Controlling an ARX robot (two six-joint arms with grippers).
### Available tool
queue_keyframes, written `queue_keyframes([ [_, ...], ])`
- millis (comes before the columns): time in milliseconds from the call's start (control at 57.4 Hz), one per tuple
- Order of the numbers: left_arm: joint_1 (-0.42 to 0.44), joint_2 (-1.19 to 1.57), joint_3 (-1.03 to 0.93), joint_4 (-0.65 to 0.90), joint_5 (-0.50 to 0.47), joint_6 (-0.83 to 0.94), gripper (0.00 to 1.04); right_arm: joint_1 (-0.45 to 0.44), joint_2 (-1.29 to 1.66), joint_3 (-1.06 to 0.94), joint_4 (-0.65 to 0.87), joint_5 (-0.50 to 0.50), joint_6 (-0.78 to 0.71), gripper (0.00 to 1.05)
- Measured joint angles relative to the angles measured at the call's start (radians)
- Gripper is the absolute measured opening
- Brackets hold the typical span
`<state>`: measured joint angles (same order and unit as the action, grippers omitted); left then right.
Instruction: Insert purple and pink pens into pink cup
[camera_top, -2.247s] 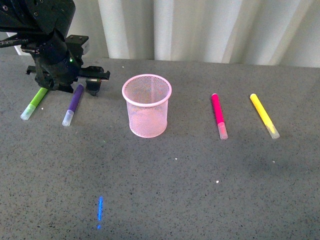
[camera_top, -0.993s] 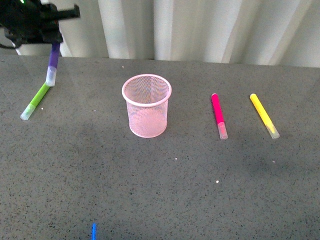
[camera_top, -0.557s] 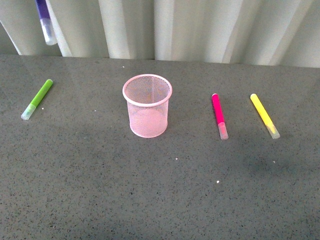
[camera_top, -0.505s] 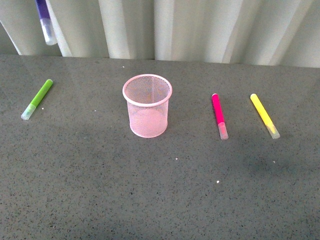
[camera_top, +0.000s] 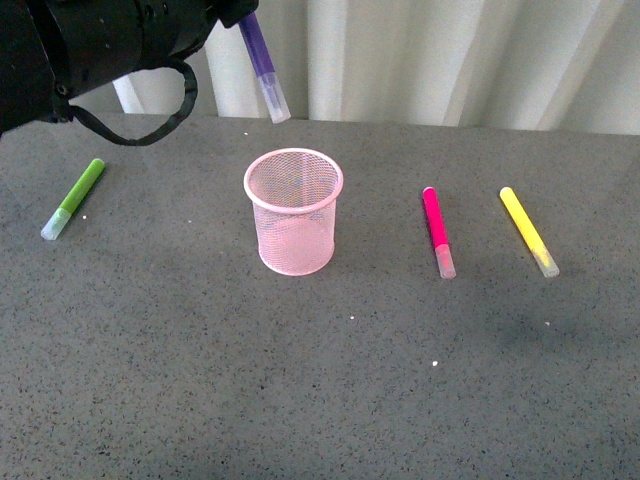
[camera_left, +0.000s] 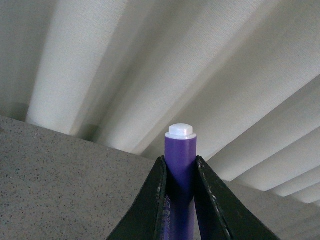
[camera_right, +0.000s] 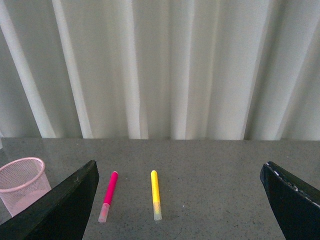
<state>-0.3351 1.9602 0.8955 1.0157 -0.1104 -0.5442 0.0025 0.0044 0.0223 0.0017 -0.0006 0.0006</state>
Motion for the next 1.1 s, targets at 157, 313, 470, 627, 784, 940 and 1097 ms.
queue_keyframes([
  [157,0.003,0.045,-0.028,0.087,0.016,-0.015,0.13,0.000,0.000,0.000,0.000,0.000,0.000,0.98],
  [313,0.013,0.085,-0.055,0.146,0.043,-0.015,0.13,0.000,0.000,0.000,0.000,0.000,0.000,0.98],
  [470,0.034,0.112,-0.066,0.177,0.045,-0.033,0.13,0.000,0.000,0.000,0.000,0.000,0.000,0.98],
  [627,0.032,0.137,-0.069,0.206,0.039,-0.037,0.13,0.000,0.000,0.000,0.000,0.000,0.000,0.98],
  [784,0.014,0.173,-0.064,0.222,0.029,-0.043,0.13,0.000,0.000,0.000,0.000,0.000,0.000,0.98],
  [940,-0.003,0.200,-0.045,0.233,0.027,-0.040,0.13,0.000,0.000,0.000,0.000,0.000,0.000,0.98],
  [1097,-0.001,0.210,-0.037,0.242,0.032,-0.039,0.14,0.000,0.000,0.000,0.000,0.000,0.000,0.98],
])
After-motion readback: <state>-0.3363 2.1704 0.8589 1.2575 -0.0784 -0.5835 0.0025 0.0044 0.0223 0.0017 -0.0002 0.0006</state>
